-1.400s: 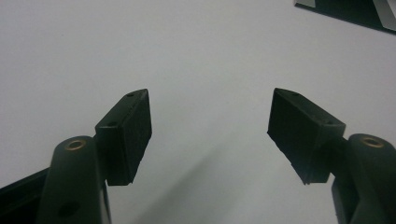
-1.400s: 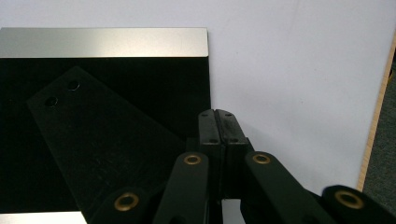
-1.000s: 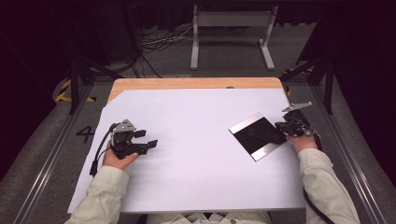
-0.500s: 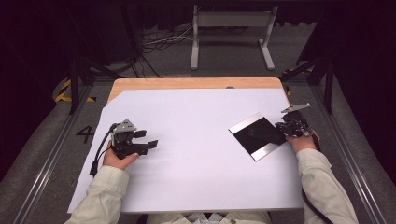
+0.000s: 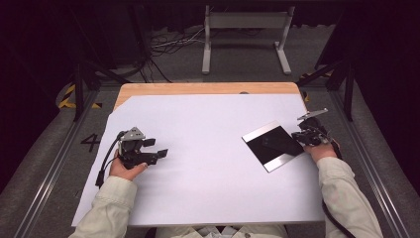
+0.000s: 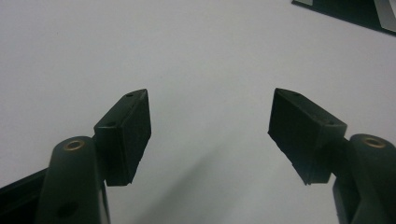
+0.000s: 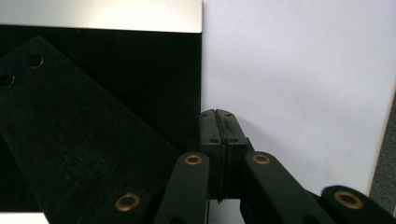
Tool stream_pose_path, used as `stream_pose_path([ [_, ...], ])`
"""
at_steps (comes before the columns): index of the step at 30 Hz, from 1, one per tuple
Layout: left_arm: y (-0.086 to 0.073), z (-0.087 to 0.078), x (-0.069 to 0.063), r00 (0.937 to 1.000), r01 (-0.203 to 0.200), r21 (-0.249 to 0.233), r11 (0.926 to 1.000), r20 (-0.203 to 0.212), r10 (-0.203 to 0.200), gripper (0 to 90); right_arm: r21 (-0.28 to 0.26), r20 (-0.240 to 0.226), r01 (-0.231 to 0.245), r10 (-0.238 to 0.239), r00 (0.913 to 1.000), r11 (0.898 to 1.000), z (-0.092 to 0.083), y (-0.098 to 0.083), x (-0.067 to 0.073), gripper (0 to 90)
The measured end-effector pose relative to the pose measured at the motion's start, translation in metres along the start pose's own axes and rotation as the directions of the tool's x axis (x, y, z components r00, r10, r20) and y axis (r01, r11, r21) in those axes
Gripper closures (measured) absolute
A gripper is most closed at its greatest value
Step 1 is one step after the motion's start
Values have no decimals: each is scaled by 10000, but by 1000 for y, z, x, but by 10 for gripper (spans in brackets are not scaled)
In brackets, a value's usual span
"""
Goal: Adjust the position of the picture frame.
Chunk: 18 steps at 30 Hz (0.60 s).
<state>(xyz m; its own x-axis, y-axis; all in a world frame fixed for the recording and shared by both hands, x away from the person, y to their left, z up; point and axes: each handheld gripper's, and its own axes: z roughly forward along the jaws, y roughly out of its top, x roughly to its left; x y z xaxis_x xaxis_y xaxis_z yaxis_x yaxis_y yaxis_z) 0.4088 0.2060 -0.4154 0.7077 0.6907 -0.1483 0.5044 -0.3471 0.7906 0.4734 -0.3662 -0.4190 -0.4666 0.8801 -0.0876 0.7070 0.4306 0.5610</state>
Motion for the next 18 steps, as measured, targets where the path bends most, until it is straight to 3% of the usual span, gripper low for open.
stream_pose_path([
  [8,0,1,-1,10000,17,39,10000,18,-17,304,98,-356,258,-255,9990,9996,-7,-7,12,897],
  [18,0,2,-1,10000,-12,106,9999,71,11,303,321,-763,797,-771,9941,9963,-15,-13,37,897],
])
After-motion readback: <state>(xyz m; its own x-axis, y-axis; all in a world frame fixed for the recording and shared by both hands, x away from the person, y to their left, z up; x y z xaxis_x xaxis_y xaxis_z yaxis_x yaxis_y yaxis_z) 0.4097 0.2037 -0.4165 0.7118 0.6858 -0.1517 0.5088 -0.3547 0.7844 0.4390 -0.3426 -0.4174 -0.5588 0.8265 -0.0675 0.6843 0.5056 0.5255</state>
